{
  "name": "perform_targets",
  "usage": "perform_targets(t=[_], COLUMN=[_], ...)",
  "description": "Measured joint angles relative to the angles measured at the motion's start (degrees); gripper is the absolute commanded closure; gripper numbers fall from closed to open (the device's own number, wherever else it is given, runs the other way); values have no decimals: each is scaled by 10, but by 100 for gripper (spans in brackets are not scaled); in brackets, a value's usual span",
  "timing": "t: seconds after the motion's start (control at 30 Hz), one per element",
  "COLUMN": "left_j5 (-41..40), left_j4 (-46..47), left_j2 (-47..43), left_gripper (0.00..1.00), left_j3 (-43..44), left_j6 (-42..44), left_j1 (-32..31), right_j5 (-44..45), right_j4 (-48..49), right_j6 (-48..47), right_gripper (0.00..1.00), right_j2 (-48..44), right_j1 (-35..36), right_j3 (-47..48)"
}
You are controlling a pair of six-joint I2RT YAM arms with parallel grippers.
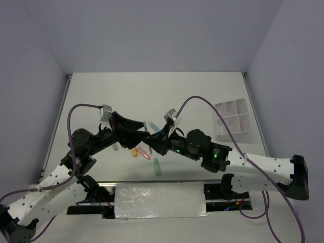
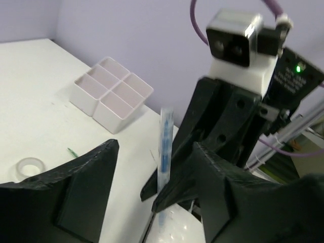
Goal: Sort the stationery into containers
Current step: Close the pen cap on the pen.
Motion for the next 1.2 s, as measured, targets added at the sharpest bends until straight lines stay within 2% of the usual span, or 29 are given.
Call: perform_targets(t=[0.1, 0.27, 0.33, 0.37, 0.53, 0.67, 0.7, 0.73, 1.0, 1.2], left_j5=[-31, -58, -58, -57, -55, -47, -44, -42, -42, -73], left_j4=[-16, -24, -23, -21, -20, -18, -19, -18, 2, 45], left_j2=[-7, -13, -11, -8, 9, 19, 20, 21, 28, 22], left_gripper=[38, 39, 48, 58, 63, 81, 97, 100, 100, 100], left_j3=[17, 35, 37, 37, 37, 37, 37, 37, 33, 14], left_j6=[9, 14, 13, 12, 11, 9, 9, 7, -3, -5], left_j1=[0, 0, 0, 0, 0, 0, 0, 0, 1, -2], right_j5=[-1, -1, -1, -1, 0, 6, 6, 7, 18, -76], right_j4=[-2, -13, -15, -15, -20, -33, -36, -39, -79, -126], right_j6=[0, 0, 0, 0, 0, 0, 0, -1, -18, -37], right_gripper=[100, 100, 100, 100, 100, 100, 100, 100, 100, 100], right_j2=[8, 17, 20, 20, 21, 22, 23, 23, 33, 47], right_j1=[0, 0, 0, 0, 0, 0, 0, 0, -9, -65], right_j3=[0, 5, 8, 9, 14, 16, 17, 19, 50, 95])
